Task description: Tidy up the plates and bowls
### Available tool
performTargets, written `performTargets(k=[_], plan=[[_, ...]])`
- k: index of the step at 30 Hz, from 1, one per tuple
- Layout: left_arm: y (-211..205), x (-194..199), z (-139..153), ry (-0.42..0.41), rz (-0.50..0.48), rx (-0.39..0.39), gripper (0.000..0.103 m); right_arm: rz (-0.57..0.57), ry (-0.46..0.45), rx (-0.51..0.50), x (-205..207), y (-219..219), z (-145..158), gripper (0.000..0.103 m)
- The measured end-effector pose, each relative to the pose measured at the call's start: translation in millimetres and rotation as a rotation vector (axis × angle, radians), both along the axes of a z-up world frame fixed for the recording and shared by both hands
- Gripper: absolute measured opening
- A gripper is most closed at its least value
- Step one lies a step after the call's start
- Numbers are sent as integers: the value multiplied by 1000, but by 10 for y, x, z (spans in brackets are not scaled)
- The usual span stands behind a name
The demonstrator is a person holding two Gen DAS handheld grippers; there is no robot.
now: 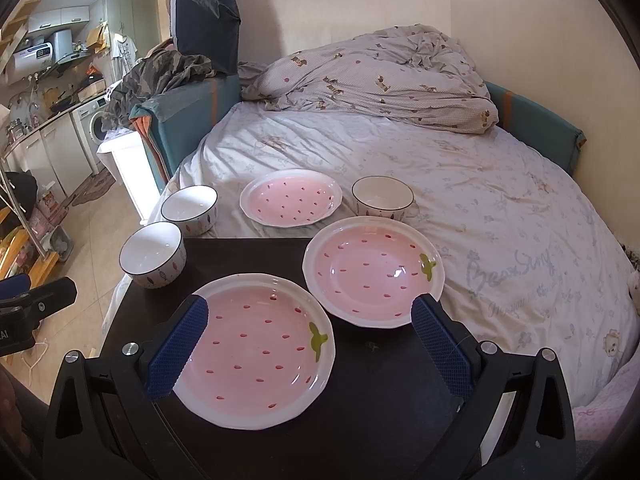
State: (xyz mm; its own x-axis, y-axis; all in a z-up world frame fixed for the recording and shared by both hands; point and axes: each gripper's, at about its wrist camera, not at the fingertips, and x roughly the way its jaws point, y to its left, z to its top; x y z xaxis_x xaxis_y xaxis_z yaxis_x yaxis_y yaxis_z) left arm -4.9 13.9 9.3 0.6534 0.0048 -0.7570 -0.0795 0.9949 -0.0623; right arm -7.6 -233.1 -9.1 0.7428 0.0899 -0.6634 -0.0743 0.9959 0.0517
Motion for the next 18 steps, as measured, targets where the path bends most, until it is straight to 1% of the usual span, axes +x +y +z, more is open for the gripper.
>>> performTargets(k=[4,8,18], plan=[[-2,4,-6,0,0,6,103,6,-1,4,5,-10,16,103],[-21,13,15,-15,2,34,103,19,-7,-2,8,-11,37,103],[-169,101,214,-44,-11,94,103,1,-13,87,2,-255,139,103]])
